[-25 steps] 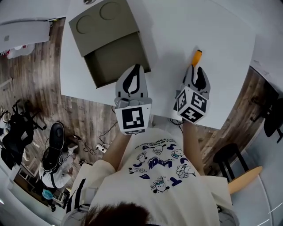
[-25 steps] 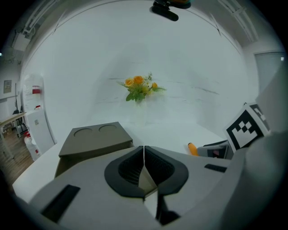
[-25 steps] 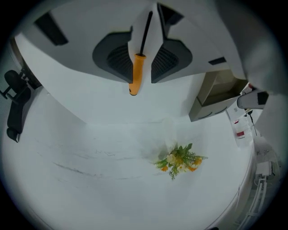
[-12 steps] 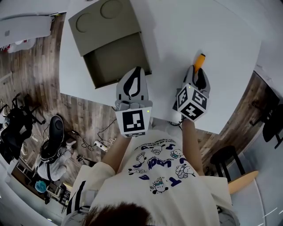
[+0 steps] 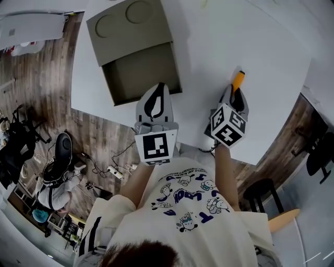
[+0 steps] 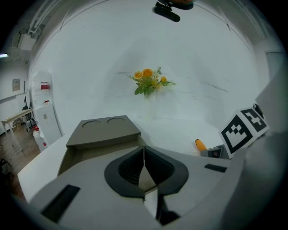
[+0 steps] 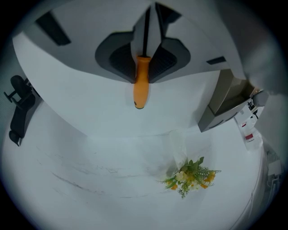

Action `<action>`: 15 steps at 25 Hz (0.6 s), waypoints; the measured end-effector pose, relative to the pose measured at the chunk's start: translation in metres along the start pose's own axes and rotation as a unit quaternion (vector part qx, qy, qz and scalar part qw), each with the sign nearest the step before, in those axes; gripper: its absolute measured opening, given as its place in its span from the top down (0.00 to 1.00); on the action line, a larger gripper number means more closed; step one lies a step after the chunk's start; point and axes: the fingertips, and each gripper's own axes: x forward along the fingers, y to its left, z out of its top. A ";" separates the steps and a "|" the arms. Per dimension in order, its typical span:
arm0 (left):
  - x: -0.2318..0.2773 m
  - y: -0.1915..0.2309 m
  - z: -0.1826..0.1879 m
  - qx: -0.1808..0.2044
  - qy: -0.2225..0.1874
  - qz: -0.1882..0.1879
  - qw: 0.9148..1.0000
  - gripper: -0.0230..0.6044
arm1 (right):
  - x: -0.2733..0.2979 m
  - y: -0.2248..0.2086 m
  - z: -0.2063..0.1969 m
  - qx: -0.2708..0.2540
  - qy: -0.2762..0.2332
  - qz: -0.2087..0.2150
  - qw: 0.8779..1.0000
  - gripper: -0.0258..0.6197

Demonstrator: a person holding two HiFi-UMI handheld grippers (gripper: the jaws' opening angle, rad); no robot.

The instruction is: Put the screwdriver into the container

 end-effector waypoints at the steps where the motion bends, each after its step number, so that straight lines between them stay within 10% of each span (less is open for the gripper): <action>1: -0.001 0.001 0.000 -0.003 0.000 0.001 1.000 0.93 | 0.000 0.000 0.000 -0.001 0.003 0.001 1.000 0.79; 15: -0.018 0.022 0.009 -0.033 -0.022 0.025 0.999 0.93 | -0.009 0.009 0.017 -0.039 -0.007 0.027 0.999 0.80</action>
